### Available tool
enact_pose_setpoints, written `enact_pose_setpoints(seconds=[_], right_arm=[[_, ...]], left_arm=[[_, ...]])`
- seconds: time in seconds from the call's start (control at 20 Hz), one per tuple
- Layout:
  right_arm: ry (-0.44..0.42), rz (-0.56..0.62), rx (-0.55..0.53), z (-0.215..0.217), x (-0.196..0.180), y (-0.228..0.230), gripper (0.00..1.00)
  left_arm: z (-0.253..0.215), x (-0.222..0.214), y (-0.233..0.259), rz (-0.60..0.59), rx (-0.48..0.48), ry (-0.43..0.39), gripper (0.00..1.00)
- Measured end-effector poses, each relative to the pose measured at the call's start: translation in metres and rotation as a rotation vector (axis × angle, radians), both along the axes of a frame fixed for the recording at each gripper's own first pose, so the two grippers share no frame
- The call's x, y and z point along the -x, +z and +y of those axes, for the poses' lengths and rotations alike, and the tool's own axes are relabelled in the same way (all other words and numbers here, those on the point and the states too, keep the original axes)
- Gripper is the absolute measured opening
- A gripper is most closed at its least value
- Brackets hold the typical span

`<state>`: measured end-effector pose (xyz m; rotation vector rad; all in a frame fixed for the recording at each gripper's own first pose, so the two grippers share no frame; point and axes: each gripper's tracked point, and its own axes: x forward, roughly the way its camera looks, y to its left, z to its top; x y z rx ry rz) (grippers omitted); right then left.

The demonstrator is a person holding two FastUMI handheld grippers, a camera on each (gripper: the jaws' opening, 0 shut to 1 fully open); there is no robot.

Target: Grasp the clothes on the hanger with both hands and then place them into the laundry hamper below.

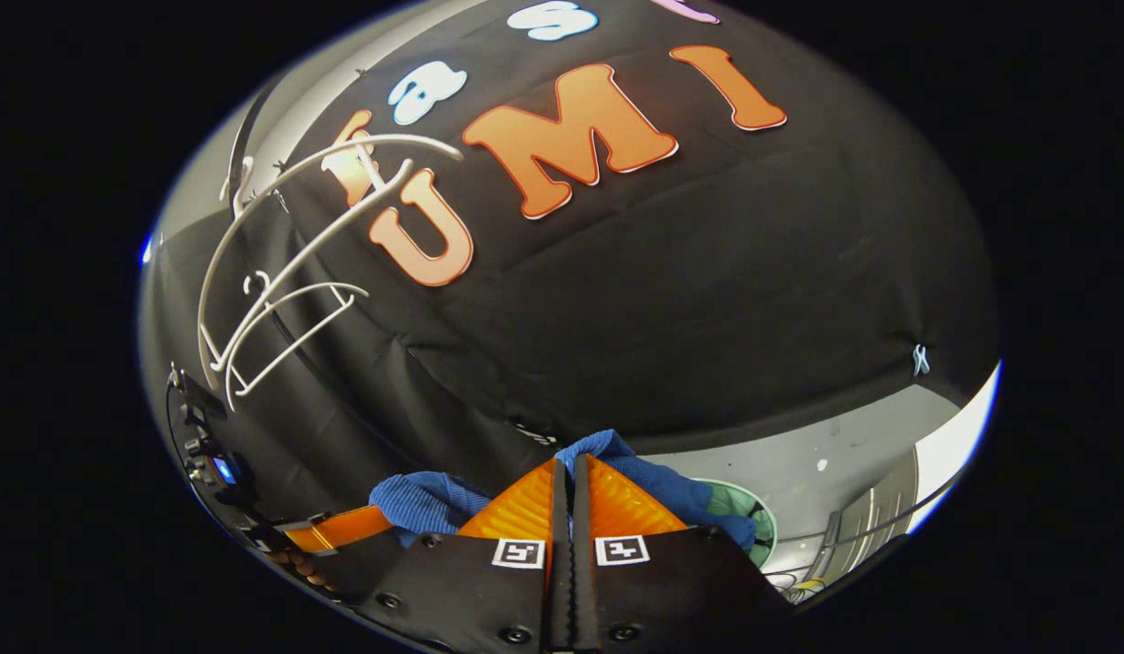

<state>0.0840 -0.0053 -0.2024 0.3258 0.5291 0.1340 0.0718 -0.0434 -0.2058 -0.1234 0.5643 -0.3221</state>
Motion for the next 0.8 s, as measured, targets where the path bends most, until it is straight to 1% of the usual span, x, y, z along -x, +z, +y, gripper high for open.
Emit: enact_pose_setpoints(seconds=[0.2,0.45,0.5,0.6,0.8], right_arm=[[-0.02,0.063,0.07,-0.006,-0.001,-0.038,0.07],[-0.054,0.173,0.16,-0.023,0.001,-0.095,0.07],[-0.058,0.199,0.168,-0.024,0.003,-0.106,0.07],[-0.07,0.243,0.178,-0.027,0.005,-0.126,0.07],[-0.091,0.304,0.216,-0.031,0.005,-0.154,0.07]], left_arm=[[-0.01,-0.008,-0.025,0.103,-0.03,-0.026,0.01],[-0.013,-0.017,-0.045,0.224,-0.069,-0.032,0.01],[-0.015,-0.02,-0.048,0.251,-0.071,-0.034,0.02],[-0.017,-0.022,-0.052,0.298,-0.077,-0.038,0.01],[-0.019,-0.024,-0.062,0.343,-0.122,-0.054,0.01]])
